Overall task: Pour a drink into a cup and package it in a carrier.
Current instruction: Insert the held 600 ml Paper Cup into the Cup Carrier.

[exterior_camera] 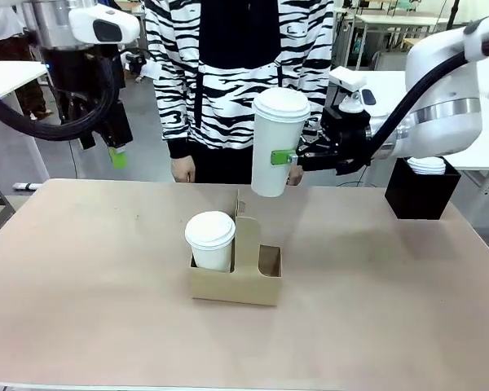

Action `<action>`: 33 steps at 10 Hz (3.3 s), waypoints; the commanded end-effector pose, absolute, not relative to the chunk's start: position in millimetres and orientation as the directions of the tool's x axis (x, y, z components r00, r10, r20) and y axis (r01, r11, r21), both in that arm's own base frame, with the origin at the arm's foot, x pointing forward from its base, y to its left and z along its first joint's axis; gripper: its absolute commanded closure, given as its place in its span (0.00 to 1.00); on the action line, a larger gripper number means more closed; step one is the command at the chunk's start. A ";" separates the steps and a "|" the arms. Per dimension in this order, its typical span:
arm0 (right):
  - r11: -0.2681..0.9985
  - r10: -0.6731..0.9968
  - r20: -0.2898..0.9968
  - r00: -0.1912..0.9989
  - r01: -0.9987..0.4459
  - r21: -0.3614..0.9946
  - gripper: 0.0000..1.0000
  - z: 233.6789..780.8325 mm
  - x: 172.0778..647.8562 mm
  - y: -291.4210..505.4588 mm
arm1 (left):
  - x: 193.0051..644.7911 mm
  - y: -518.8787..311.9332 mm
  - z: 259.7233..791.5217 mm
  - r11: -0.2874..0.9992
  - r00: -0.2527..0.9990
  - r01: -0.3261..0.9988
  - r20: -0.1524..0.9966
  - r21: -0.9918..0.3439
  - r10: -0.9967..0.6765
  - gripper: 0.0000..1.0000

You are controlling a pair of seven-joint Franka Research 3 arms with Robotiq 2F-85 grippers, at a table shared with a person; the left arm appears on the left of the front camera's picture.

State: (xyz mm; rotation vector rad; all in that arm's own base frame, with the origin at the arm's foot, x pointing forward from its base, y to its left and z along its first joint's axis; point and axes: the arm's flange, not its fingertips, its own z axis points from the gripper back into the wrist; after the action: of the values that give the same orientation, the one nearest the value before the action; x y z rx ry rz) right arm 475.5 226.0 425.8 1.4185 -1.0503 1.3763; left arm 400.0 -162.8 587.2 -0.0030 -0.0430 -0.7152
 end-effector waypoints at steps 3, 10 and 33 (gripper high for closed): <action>-0.367 -0.010 0.997 0.077 -0.928 0.068 0.20 372.9 461.9 241.8 | 393.8 -77.2 555.7 0.597 0.601 0.796 0.239 -0.097 -0.763 0.00; -0.485 -0.012 0.987 0.162 -0.864 0.136 0.20 306.3 456.5 248.0 | 384.2 -0.3 503.6 0.396 0.374 0.918 0.413 -0.036 -0.830 0.00; -0.192 0.236 0.972 -0.008 -0.981 0.038 0.00 326.6 464.1 155.7 | 382.6 -3.3 506.2 0.424 0.400 0.905 0.383 -0.024 -0.833 0.14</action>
State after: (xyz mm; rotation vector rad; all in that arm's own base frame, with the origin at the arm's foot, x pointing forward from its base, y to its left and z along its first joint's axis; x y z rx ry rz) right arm 494.8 163.5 299.4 1.2705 -0.9329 1.5564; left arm 383.4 -3.3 505.6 -0.2343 -0.3309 -1.1164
